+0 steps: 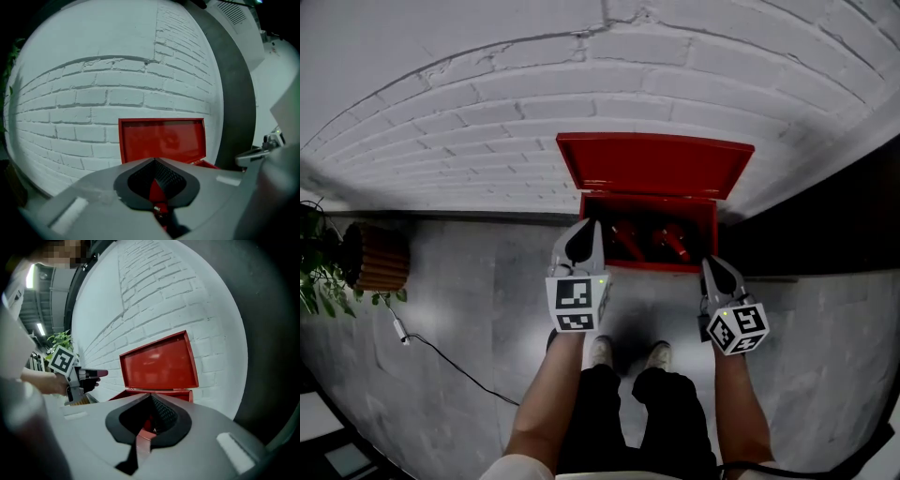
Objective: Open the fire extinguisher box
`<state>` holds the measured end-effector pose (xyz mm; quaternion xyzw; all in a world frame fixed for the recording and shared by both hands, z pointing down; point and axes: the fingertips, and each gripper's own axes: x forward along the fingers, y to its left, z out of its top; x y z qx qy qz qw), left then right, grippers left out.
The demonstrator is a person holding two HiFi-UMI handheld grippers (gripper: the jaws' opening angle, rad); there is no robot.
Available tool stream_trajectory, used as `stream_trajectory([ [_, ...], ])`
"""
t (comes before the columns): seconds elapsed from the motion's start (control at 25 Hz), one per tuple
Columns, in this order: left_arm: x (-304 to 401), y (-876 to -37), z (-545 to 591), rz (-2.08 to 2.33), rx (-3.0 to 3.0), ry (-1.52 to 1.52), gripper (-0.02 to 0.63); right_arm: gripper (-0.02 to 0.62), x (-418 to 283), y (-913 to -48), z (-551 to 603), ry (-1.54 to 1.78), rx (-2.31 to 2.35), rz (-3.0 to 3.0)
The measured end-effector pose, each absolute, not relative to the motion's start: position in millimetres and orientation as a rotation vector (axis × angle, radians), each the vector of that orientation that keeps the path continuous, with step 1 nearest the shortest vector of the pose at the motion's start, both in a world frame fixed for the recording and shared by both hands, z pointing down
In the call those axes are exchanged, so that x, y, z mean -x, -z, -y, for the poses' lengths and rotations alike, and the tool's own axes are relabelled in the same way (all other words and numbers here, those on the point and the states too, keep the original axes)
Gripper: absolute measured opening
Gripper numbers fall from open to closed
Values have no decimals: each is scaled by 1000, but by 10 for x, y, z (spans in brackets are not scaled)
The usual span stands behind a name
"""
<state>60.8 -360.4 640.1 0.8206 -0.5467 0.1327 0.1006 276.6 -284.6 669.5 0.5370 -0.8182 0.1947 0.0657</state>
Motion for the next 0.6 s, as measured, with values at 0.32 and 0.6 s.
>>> stream_trajectory([
  [0.32, -443, -6436, 3125, 1590, -2400, -425, 5, 3, -2757, -6494, 2731, -562, -1623, 2471],
  [0.6, -494, -5977, 2887, 1558, -2423, -435, 5, 3, -2800, -6029, 2528, -533, -1615, 2461],
])
